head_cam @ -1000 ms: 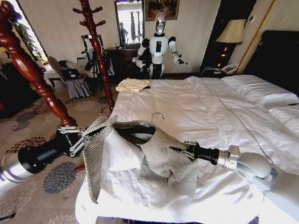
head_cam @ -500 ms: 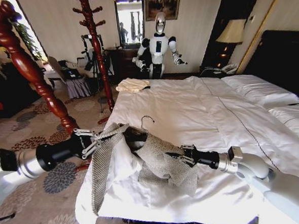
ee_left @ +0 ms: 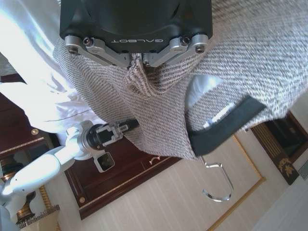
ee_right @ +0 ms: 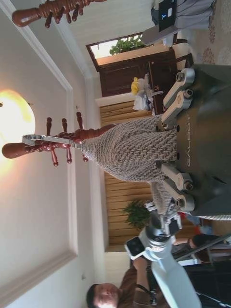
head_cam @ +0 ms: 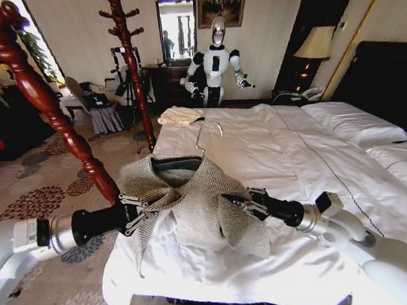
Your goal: Pick up the clothes from the bed and hang them on the clothes hanger.
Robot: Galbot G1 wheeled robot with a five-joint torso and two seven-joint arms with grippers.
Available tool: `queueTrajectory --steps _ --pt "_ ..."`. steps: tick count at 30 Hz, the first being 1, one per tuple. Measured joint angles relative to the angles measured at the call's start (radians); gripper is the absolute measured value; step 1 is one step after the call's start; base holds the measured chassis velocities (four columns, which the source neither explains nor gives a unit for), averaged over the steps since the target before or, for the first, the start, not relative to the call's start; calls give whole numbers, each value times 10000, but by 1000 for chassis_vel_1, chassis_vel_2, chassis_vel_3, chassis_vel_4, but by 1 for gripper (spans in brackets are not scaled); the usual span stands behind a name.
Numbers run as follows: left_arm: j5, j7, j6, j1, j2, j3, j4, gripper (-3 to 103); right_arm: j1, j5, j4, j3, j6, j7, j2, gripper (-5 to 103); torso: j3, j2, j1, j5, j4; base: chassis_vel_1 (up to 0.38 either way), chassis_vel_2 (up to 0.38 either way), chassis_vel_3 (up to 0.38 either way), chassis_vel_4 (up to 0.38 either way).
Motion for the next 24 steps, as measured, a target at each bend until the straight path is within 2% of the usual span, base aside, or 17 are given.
queueTrajectory --steps 3,6,8,10,11,13,14,15,16,18,19,20,22,23,24 --pt "93 -27 -115 57 -153 0 19 -1 -8 252 74 17 -3 60 15 20 0 0 0 1 0 0 0 0 0" --pt "-311 52 -382 121 -392 -144 -16 15 -51 323 94 76 2 64 48 20 0 0 0 1 0 0 0 0 0" --pt "-867 517 -510 123 -577 -298 -14 26 -70 380 94 94 13 80 98 20 0 0 0 2 -1 0 0 0 0" --pt "-969 638 -540 119 -614 -336 -6 26 -74 396 95 99 17 87 109 20 0 0 -1 2 -1 0 0 0 0" --pt "-1357 1190 -634 87 -773 -500 71 31 -97 482 94 127 34 135 156 20 0 0 -1 2 -1 0 0 0 0" --pt "-1758 1846 -700 78 -940 -665 185 42 -109 640 94 173 64 200 205 20 -1 0 0 1 0 0 0 0 0" --pt "-1758 1846 -700 78 -940 -665 185 42 -109 640 94 173 64 200 205 20 -1 0 0 1 0 0 0 0 0" --pt "-1892 2128 -715 81 -992 -726 235 42 -109 761 95 199 70 251 225 20 -1 0 -1 1 1 0 0 0 0" --pt "-1979 2430 -714 82 -1021 -808 297 47 -107 935 116 225 73 319 243 20 0 0 -1 1 0 0 0 0 0" --pt "-1644 2966 -709 18 -997 -972 520 58 -63 1266 174 302 77 457 264 20 -1 0 -1 2 0 0 0 0 0" --pt "-1076 2942 -754 -26 -974 -1024 639 64 -39 1339 181 332 80 482 265 20 -1 0 -1 2 -1 0 0 0 0" --pt "-1076 2942 -754 -26 -974 -1024 639 64 -39 1339 181 332 80 482 265 20 -1 0 -1 2 -1 0 0 0 0" --pt "206 3030 -1095 -65 -970 -1039 867 74 10 1426 184 366 93 509 264 20 0 0 0 0 -1 0 0 0 0" --pt "532 3165 -1177 -41 -992 -992 887 74 17 1456 186 379 96 515 262 20 0 0 0 1 -2 0 0 0 0" --pt "835 3380 -1229 9 -1041 -913 888 80 30 1490 187 392 100 523 260 20 0 0 0 1 -1 0 0 0 0"
